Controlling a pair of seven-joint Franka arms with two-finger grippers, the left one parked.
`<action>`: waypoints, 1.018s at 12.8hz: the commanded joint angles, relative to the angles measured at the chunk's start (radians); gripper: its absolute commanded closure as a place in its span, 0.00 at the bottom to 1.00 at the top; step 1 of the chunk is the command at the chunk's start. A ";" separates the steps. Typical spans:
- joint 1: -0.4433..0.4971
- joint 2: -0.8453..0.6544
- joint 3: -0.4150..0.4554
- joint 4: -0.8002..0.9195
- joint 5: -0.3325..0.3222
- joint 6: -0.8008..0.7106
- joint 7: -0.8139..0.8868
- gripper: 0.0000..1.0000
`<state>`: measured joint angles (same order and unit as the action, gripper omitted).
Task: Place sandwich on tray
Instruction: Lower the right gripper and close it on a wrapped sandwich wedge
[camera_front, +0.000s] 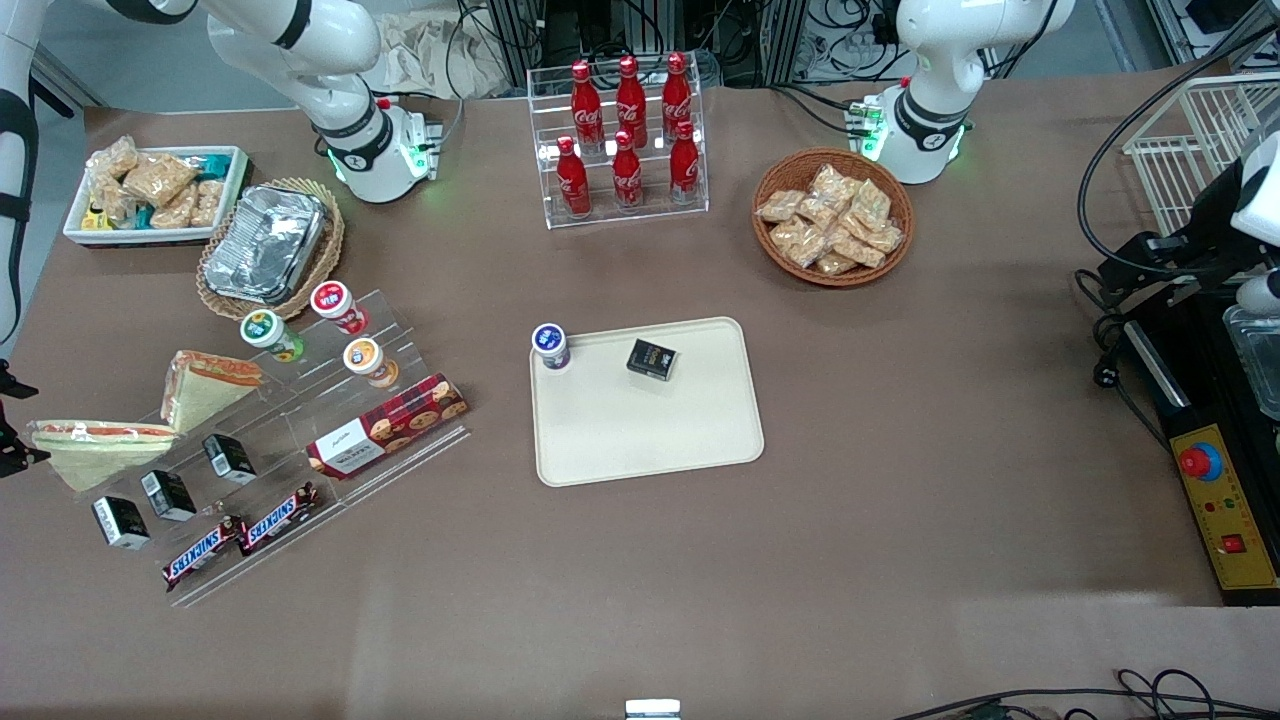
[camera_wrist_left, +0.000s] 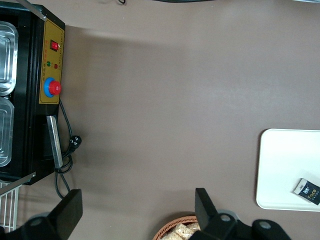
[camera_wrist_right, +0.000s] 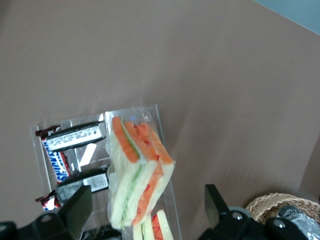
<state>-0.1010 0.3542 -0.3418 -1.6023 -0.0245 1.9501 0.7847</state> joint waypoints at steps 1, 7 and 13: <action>-0.012 0.015 0.001 0.002 0.043 0.033 0.008 0.00; -0.022 0.038 0.000 -0.036 0.109 0.105 0.010 0.00; -0.031 0.072 0.000 -0.090 0.192 0.214 0.011 0.02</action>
<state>-0.1286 0.4260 -0.3419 -1.6632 0.1306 2.1149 0.7874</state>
